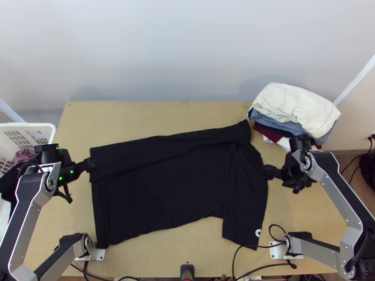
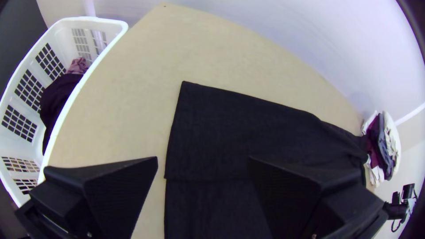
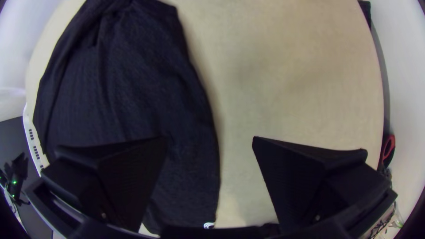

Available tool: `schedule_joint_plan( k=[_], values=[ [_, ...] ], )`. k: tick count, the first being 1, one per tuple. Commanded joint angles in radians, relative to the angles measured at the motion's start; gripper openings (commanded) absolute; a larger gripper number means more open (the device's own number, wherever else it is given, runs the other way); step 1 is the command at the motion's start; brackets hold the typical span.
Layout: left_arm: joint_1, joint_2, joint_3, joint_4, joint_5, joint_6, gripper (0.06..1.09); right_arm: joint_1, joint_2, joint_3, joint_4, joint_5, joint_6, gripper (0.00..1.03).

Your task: Fold the t-shirt

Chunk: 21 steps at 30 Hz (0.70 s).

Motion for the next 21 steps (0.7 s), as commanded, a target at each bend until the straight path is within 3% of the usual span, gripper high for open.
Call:
schedule_joint_plan(
  k=[1, 2, 5, 6, 21],
  values=[
    [-0.005, -0.022, 0.029, -0.026, 0.011, -0.005, 1.04, -0.026, 0.042, -0.066, -0.025, -0.041, -0.074, 0.84],
    [-0.007, -0.024, 0.032, -0.028, 0.011, -0.006, 1.04, -0.029, 0.045, -0.084, -0.025, -0.05, -0.091, 0.82],
    [-0.007, -0.029, 0.037, -0.04, 0.011, -0.012, 1.04, -0.031, 0.04, -0.129, 0.003, -0.079, -0.13, 0.51],
    [-0.007, -0.03, 0.04, -0.046, 0.011, -0.012, 1.04, -0.031, 0.036, -0.144, 0.012, -0.084, -0.14, 0.48],
    [-0.01, -0.055, 0.066, -0.089, 0.011, -0.034, 1.04, -0.011, 0.042, -0.213, 0.092, -0.102, -0.189, 0.48]
  ],
)
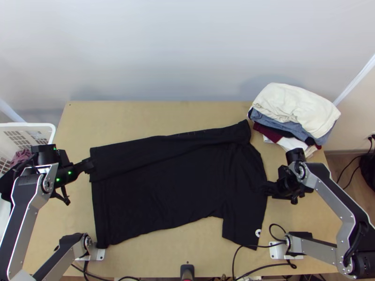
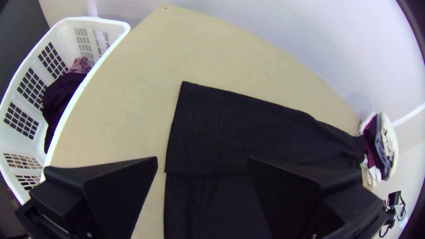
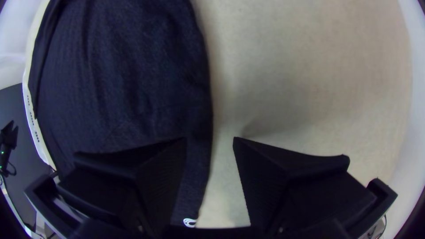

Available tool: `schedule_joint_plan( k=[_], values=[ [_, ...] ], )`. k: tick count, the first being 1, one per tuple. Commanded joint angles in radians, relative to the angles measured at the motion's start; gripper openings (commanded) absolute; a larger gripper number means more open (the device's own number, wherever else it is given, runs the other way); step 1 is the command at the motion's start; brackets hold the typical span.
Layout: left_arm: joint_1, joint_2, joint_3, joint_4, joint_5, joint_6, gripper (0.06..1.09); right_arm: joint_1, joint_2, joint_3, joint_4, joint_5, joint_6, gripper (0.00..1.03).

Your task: Fold the t-shirt

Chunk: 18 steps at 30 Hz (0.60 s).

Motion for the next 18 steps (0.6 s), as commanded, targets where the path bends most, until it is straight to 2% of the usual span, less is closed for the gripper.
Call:
schedule_joint_plan(
  k=[1, 2, 5, 11, 12, 13, 16, 18],
  values=[
    [-0.005, -0.02, 0.033, -0.024, 0.011, -0.018, 1.04, 0.024, 0.013, -0.037, 0.004, -0.014, -0.016, 0.48],
    [-0.005, -0.02, 0.036, -0.03, 0.011, -0.02, 1.04, 0.029, 0.012, -0.042, 0.004, -0.014, -0.016, 0.46],
    [-0.005, -0.027, 0.039, -0.041, 0.011, -0.02, 1.04, 0.034, 0.007, -0.063, 0.026, -0.017, -0.018, 0.3],
    [-0.014, -0.034, 0.048, -0.073, 0.01, -0.002, 1.04, 0.089, 0.006, -0.086, 0.057, -0.018, -0.007, 0.29],
    [-0.022, -0.034, 0.054, -0.087, 0.01, 0.02, 1.04, 0.093, 0.006, -0.088, 0.063, -0.018, -0.007, 0.2],
    [-0.025, -0.031, 0.062, -0.102, 0.01, 0.043, 1.04, 0.093, 0.003, -0.094, 0.087, -0.018, -0.005, 0.04],
    [-0.048, -0.005, 0.096, -0.192, 0.01, 0.144, 1.04, 0.106, -0.02, -0.106, 0.098, -0.03, -0.002, 0.03],
    [-0.088, 0.024, 0.119, -0.32, 0.01, 0.215, 1.04, 0.109, -0.036, -0.103, 0.1, -0.03, 0.004, 0.03]
  ],
)
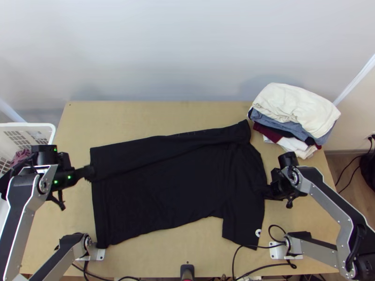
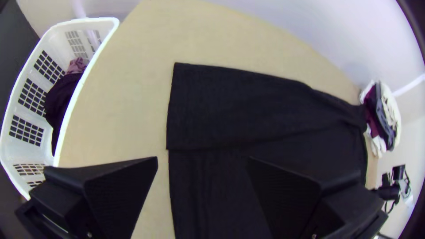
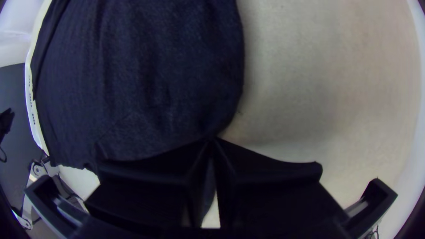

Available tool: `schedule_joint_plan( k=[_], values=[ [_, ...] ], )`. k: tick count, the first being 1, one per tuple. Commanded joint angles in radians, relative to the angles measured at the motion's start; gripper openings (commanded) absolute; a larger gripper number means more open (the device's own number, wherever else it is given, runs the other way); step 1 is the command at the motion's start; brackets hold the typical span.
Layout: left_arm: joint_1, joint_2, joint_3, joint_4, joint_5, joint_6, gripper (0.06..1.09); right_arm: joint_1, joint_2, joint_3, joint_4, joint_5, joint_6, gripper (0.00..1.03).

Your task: Fold the t-shirt

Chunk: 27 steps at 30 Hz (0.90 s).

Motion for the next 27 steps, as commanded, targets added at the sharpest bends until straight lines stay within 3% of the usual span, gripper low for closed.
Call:
schedule_joint_plan(
  k=[1, 6, 10, 14, 18, 27],
  values=[
    [-0.061, 0.046, 0.051, -0.177, -0.003, 0.138, 1.04, 0.015, -0.016, -0.037, 0.012, -0.011, 0.01, 0.03],
    [-0.25, 0.046, 0.049, -0.447, -0.054, 0.267, 1.04, 0.015, -0.013, -0.025, 0.033, -0.012, 0.013, 0.03],
    [-0.39, 0.07, 0.023, -0.516, -0.11, 0.302, 1.04, 0.017, 0.004, -0.016, 0.05, -0.014, 0.016, 0.03],
    [-0.525, 0.104, 0.0, -0.531, -0.109, 0.305, 1.03, 0.018, 0.013, -0.011, 0.058, -0.016, 0.016, 0.03],
    [-0.686, 0.173, -0.017, -0.523, -0.106, 0.23, 1.03, 0.011, 0.016, -0.009, 0.062, -0.016, 0.016, 0.03],
    [-0.887, 0.26, -0.142, -0.502, -0.115, 0.186, 1.04, -0.011, 0.017, 0.018, 0.067, -0.014, 0.004, 0.03]
  ],
)
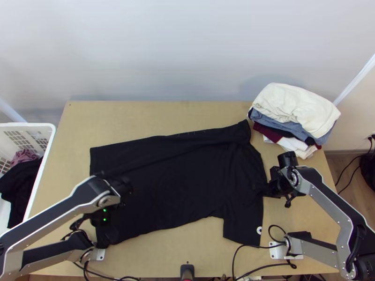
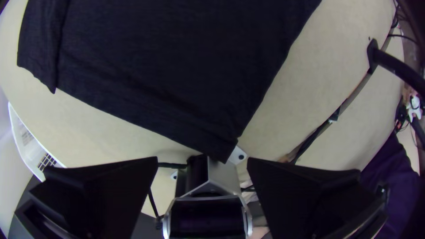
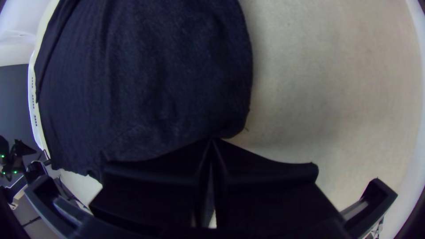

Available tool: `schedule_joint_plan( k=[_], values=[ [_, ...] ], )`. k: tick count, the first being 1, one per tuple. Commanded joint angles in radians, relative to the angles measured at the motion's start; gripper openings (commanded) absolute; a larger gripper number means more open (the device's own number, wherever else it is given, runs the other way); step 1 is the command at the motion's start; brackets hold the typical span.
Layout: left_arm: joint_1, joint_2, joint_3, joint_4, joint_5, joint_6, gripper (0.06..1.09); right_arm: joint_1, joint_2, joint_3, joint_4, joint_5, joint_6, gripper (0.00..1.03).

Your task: Fold the t-shirt

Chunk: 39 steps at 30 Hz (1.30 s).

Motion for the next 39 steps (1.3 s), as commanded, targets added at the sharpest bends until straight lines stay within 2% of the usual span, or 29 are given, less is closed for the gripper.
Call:
schedule_joint_plan(
  k=[1, 8, 18, 19, 22, 23, 30, 31, 33, 39],
  values=[
    [-0.038, 0.041, -0.048, 0.013, -0.008, -0.04, 1.04, -0.009, 0.02, 0.026, 0.005, -0.007, -0.004, 0.03],
    [-0.073, 0.104, -0.038, 0.039, -0.014, -0.098, 1.03, 0.0, 0.03, 0.048, 0.004, -0.008, 0.007, 0.03],
    [-0.173, 0.252, -0.064, 0.088, 0.035, -0.204, 1.03, -0.007, 0.024, 0.058, 0.002, -0.007, 0.006, 0.03],
    [-0.179, 0.261, -0.068, 0.101, 0.039, -0.215, 1.01, -0.009, 0.022, 0.058, 0.001, -0.007, 0.004, 0.03],
    [-0.204, 0.276, -0.082, 0.142, 0.05, -0.249, 0.82, -0.012, 0.02, 0.057, -0.001, -0.007, 0.003, 0.03],
    [-0.21, 0.275, -0.09, 0.154, 0.052, -0.25, 0.8, -0.014, 0.02, 0.057, -0.002, -0.007, 0.003, 0.03],
    [-0.222, 0.29, -0.11, 0.17, 0.058, -0.258, 0.8, -0.014, 0.019, 0.057, -0.002, -0.008, 0.001, 0.03],
    [-0.23, 0.293, -0.111, 0.17, 0.059, -0.258, 0.78, -0.014, 0.019, 0.058, -0.002, -0.007, 0.001, 0.03],
    [-0.237, 0.307, -0.11, 0.17, 0.059, -0.258, 0.67, -0.014, 0.019, 0.058, -0.002, -0.007, 0.001, 0.03],
    [-0.25, 0.354, -0.11, 0.168, 0.059, -0.259, 0.66, -0.026, 0.016, 0.06, -0.005, -0.007, -0.005, 0.03]
  ],
)
